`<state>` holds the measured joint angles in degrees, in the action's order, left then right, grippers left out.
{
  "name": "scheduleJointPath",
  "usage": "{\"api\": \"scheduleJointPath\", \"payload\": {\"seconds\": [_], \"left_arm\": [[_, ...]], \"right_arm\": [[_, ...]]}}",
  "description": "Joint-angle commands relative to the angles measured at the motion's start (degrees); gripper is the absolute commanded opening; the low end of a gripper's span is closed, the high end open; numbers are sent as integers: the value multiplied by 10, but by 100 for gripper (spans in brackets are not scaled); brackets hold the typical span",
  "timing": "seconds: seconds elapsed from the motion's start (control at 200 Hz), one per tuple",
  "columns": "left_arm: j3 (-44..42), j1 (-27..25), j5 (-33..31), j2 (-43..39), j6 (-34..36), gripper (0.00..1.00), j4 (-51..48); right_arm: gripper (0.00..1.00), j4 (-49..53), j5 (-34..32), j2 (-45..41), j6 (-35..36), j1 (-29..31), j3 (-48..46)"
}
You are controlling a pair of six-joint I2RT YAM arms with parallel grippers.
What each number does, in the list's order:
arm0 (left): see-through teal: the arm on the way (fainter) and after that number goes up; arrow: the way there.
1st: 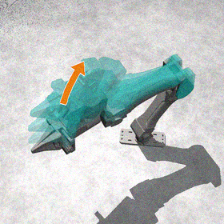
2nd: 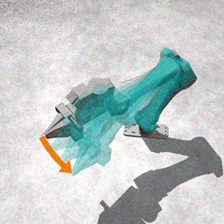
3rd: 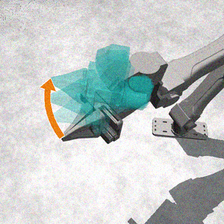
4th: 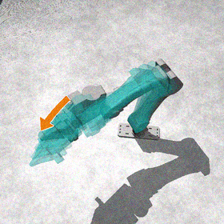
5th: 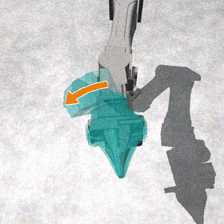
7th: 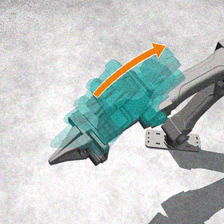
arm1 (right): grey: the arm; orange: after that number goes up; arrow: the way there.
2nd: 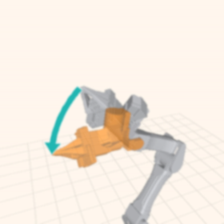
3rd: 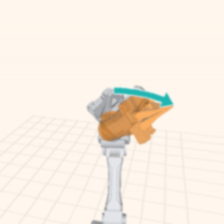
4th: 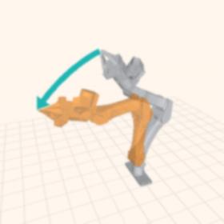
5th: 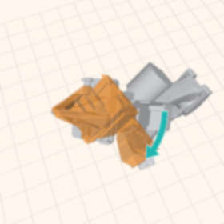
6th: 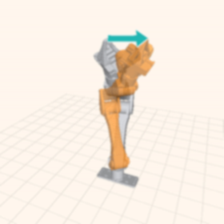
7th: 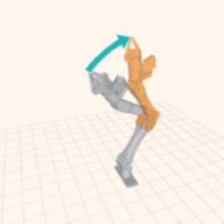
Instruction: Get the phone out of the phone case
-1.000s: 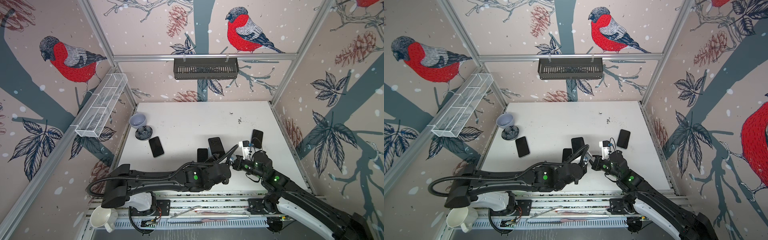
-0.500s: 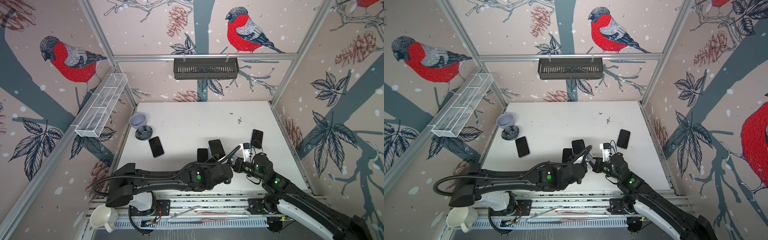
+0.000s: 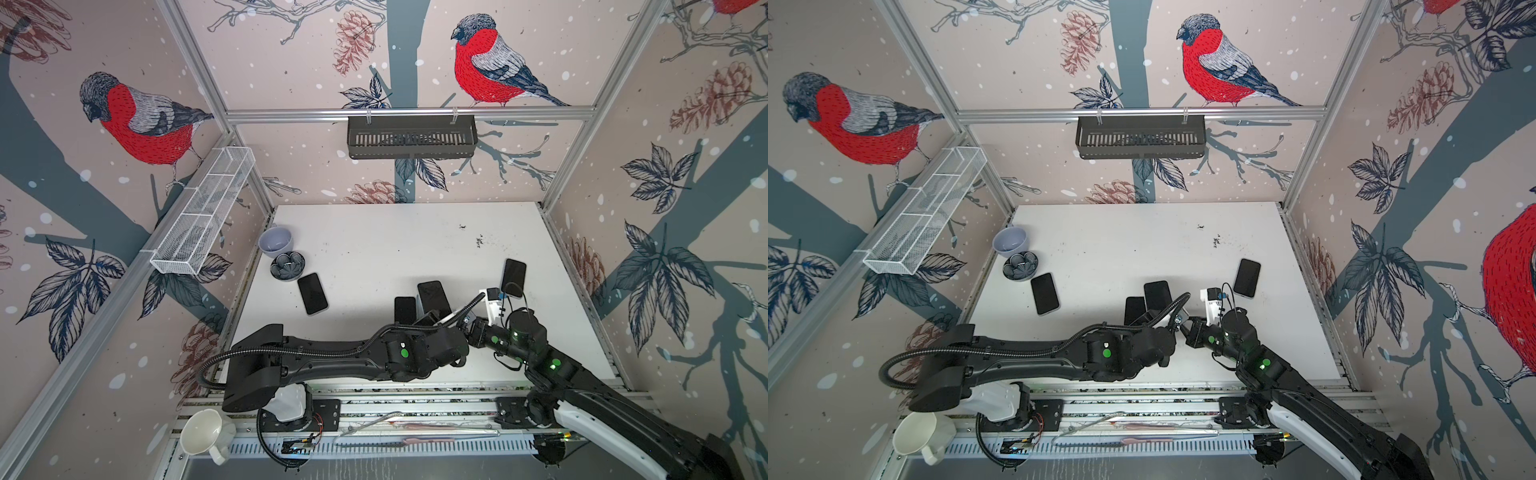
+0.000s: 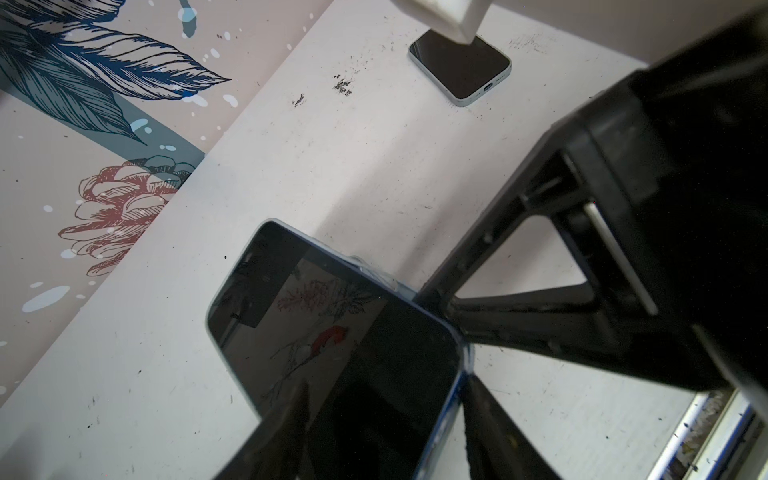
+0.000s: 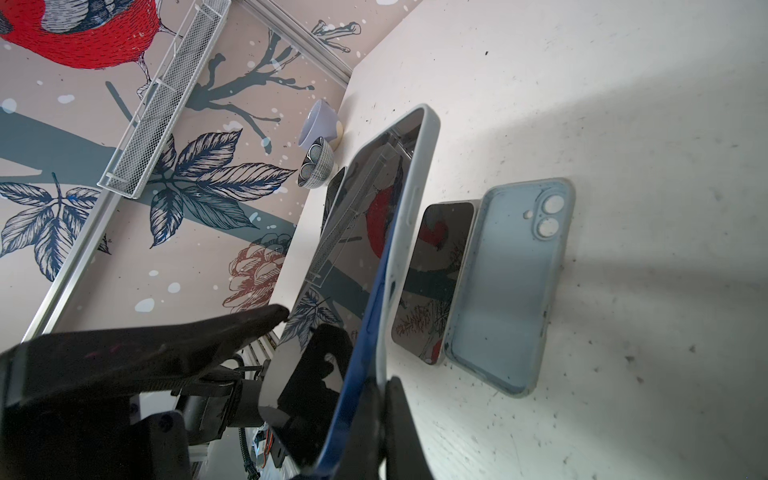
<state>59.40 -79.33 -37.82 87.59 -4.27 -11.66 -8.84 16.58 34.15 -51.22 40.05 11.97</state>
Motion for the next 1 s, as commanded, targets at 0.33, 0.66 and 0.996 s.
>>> {"api": "scheduleJointPath", "payload": {"seconds": [0.33,0.66,0.996], "left_arm": [[3,10,-35,4,-4,52,19],[-12,14,-8,6,1,44,32],[-13,12,7,16,12,17,41]], "right_arm": [[0,-32,19,-8,-7,1,-18],[0,-32,17,-13,-10,1,-19],[0,-32,17,-15,-12,1,-23]]}}
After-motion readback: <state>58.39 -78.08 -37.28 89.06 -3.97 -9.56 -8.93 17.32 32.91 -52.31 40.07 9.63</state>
